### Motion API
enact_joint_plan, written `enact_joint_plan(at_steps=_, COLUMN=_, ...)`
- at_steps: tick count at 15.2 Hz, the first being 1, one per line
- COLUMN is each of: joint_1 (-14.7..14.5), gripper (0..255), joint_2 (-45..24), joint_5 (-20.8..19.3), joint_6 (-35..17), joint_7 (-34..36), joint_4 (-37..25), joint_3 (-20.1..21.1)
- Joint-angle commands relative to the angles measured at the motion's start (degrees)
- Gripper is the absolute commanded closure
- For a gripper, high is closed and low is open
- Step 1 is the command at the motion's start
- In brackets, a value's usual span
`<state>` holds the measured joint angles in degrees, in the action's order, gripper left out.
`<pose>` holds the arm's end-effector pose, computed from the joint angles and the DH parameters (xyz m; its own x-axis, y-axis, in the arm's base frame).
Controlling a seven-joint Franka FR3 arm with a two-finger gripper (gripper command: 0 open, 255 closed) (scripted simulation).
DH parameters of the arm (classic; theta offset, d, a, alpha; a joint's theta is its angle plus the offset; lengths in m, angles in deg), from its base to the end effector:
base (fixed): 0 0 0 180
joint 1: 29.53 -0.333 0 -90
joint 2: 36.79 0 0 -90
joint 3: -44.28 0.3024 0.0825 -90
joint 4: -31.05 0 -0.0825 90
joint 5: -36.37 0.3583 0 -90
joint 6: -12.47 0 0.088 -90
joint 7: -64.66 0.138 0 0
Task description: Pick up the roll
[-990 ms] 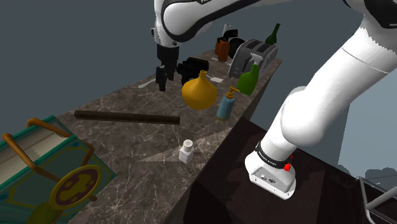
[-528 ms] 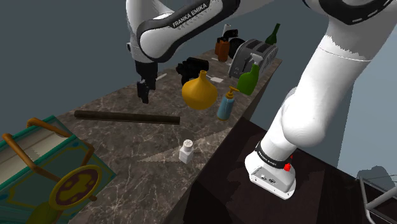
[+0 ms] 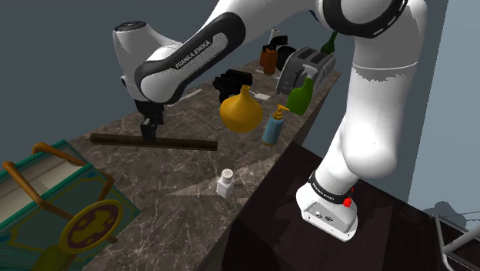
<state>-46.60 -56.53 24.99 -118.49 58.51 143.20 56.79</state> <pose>0.5178 0.2796 0.2771 0.7373 0.6753 -0.0169 0.6745 -0.7345 0.0744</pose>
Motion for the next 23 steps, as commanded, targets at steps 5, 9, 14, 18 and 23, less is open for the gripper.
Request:
enact_joint_plan(at_steps=5, joint_1=-0.78, gripper=0, joint_2=-3.75, joint_5=-1.72, joint_6=-3.36, joint_7=1.14, joint_4=-0.21, joint_3=-0.54)
enact_joint_plan(at_steps=9, joint_1=-0.9, gripper=0, joint_2=-4.57, joint_5=-2.05, joint_6=-4.28, joint_7=1.42, joint_4=-0.08, joint_3=-0.72)
enact_joint_plan(at_steps=14, joint_1=-0.89, gripper=255, joint_2=-4.48, joint_5=-2.03, joint_6=-4.3, joint_7=1.42, joint_4=0.03, joint_3=-0.71)
enact_joint_plan(at_steps=18, joint_1=-0.9, gripper=255, joint_2=-4.47, joint_5=-2.03, joint_6=-4.3, joint_7=1.42, joint_4=0.04, joint_3=-0.71)
enact_joint_plan(at_steps=23, joint_1=-0.62, gripper=255, joint_2=-2.54, joint_5=-1.21, joint_6=-1.92, joint_7=0.72, joint_4=-0.48, joint_3=-0.28)
